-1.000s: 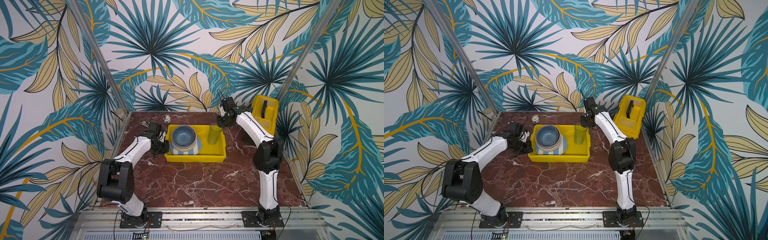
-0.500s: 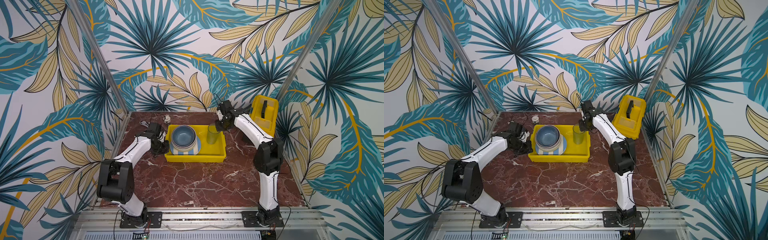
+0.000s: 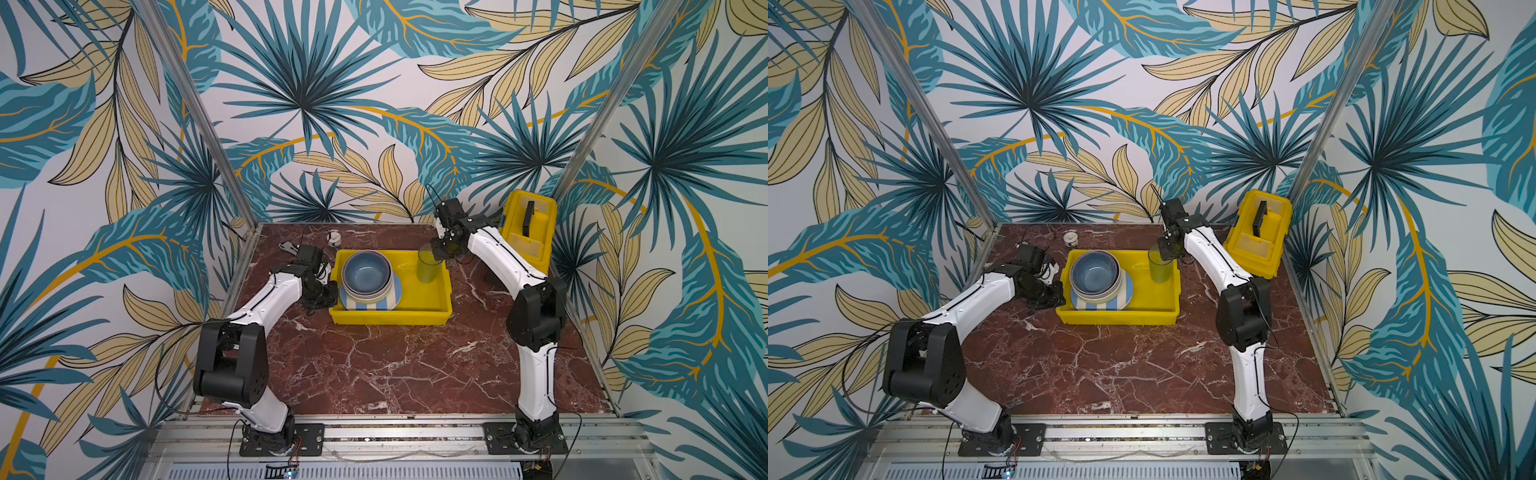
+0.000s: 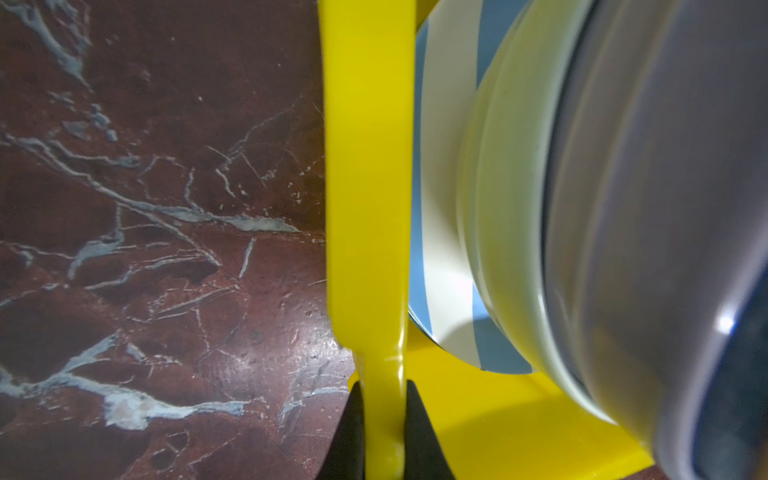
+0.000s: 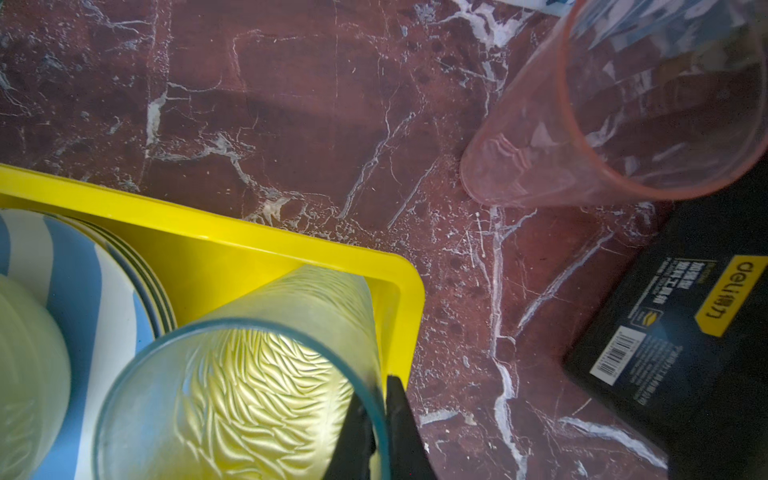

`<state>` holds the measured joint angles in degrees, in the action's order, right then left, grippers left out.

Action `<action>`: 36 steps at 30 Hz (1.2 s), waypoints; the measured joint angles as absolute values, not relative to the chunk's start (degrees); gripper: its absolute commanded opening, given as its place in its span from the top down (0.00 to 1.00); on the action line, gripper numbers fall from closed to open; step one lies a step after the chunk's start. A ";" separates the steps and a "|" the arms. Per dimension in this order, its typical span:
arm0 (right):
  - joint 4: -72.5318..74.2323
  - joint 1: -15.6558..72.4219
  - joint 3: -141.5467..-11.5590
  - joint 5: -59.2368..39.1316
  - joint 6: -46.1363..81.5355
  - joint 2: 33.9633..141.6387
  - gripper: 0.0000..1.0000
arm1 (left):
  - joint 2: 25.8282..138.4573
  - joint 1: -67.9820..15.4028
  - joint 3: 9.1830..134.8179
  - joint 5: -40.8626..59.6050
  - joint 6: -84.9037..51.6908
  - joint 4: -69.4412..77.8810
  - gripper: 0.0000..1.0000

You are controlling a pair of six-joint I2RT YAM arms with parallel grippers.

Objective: Place the mixed dishes into the plastic bin
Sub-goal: 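Open the right gripper and raise it out of the cup, then move the right gripper to the clear pink cup and grasp its rim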

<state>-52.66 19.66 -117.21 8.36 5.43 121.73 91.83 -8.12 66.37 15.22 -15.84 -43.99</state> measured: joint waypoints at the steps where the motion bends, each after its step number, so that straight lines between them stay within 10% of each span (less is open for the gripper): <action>1: -52.77 19.70 -117.36 8.62 5.32 121.73 0.92 | 91.83 -8.12 66.37 15.22 -15.84 -43.99 0.91; 36: -46.85 15.38 -117.80 5.65 6.81 116.14 0.62 | 91.83 -8.12 66.37 15.16 -15.86 -44.03 0.90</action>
